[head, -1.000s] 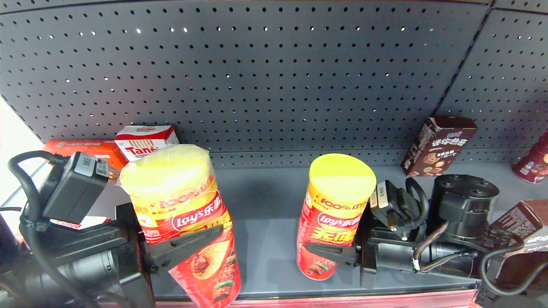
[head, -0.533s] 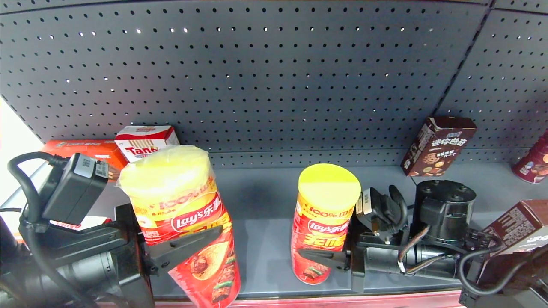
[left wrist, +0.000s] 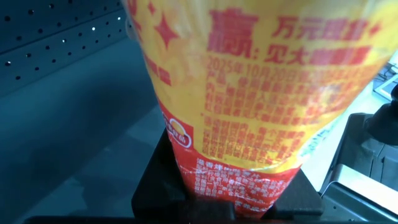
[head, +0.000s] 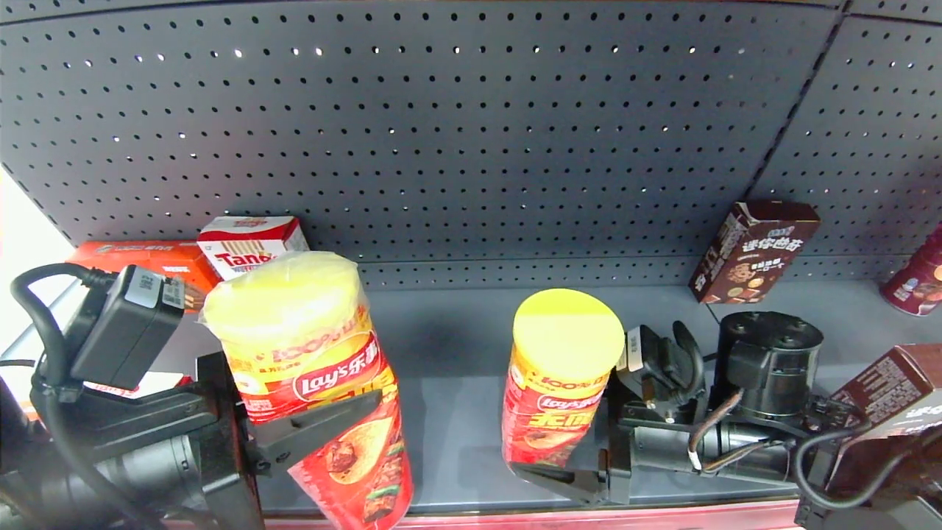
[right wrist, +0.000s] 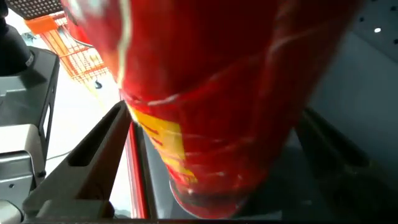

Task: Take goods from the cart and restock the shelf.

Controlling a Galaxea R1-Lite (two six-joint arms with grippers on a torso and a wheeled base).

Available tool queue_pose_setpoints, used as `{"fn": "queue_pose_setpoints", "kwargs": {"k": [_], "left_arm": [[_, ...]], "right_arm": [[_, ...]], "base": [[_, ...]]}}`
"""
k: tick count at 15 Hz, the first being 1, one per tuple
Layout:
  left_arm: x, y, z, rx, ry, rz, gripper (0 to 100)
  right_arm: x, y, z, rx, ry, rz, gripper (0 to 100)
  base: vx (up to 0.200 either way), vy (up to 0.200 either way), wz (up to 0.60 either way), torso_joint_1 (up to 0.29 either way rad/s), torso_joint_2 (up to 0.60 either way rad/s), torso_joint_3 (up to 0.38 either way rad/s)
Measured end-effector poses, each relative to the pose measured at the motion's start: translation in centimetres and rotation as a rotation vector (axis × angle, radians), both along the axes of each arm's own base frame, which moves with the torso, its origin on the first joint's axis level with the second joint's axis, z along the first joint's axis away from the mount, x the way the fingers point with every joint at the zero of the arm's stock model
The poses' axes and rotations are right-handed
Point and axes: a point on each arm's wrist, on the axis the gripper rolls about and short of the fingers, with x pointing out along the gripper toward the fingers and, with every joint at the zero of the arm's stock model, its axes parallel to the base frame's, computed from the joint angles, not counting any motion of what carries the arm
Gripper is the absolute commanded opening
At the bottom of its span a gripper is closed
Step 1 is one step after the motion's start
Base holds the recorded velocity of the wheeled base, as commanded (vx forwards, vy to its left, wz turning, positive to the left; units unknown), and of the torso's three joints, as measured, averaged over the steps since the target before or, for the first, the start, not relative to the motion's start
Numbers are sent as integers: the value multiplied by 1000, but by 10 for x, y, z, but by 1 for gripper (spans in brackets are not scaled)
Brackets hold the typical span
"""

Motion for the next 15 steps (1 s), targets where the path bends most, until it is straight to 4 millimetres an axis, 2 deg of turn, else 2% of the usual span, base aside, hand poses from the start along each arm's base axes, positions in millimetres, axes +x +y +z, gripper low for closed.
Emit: {"fn": "queue_pose_setpoints", "kwargs": {"k": [3,6,12,15], "left_arm": [[0,0,0,0,-1,-2,0],[0,0,0,0,-2,-3,0],[-1,0,0,-1,-5,-7,0],[-1,-1,1,-1,-7,-9,0]], "right_arm": [[-7,-15,11,16,-23,-28,100],[-23,-31,28,48,-65,-44,100],[-70,-70,70,64,-111,-206,100],[-104,-97,89,75,-137,-336,100]], "base": [[0,0,0,0,0,0],[0,0,0,0,0,0],[0,0,0,0,0,0],[0,0,0,0,0,0]]}}
